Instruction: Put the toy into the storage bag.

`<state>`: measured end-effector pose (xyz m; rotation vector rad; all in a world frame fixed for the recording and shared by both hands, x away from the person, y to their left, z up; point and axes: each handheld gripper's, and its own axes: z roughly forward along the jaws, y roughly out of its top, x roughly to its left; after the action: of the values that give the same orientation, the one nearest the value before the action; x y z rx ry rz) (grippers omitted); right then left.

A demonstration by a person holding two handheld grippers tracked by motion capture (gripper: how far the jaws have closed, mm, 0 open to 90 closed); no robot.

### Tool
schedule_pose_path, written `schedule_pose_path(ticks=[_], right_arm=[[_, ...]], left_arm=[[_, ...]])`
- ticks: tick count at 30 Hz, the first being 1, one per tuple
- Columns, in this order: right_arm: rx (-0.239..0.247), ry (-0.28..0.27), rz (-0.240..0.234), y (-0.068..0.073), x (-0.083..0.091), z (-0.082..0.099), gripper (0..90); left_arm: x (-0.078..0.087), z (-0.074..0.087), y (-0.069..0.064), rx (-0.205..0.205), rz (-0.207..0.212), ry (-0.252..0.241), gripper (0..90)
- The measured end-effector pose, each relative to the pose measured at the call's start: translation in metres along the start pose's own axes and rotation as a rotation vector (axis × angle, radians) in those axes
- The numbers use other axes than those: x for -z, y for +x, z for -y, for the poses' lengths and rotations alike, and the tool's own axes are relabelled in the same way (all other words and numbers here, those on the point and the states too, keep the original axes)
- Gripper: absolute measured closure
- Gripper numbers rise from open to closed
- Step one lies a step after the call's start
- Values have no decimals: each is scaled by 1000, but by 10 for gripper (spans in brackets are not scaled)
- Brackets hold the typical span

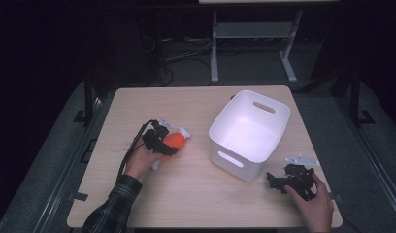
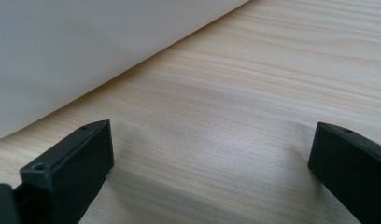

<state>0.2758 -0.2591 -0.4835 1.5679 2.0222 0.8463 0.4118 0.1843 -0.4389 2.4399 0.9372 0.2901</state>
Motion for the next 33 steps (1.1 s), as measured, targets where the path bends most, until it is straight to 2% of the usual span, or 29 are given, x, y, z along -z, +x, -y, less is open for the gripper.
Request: schedule_pose_path(ticks=[13,17,21,33], right_arm=[[1,0,0,0,0,0,0],[1,0,1,0,0,0,0],[0,0,0,0,0,0,0],[1,0,0,0,0,0,0]], left_arm=[[8,-2,1,12,30,-23,257],[15,-2,2,27,61,-42,257],[19,-3,3,30,72,-52,256],[37,-20,0,28,95,-65,255]])
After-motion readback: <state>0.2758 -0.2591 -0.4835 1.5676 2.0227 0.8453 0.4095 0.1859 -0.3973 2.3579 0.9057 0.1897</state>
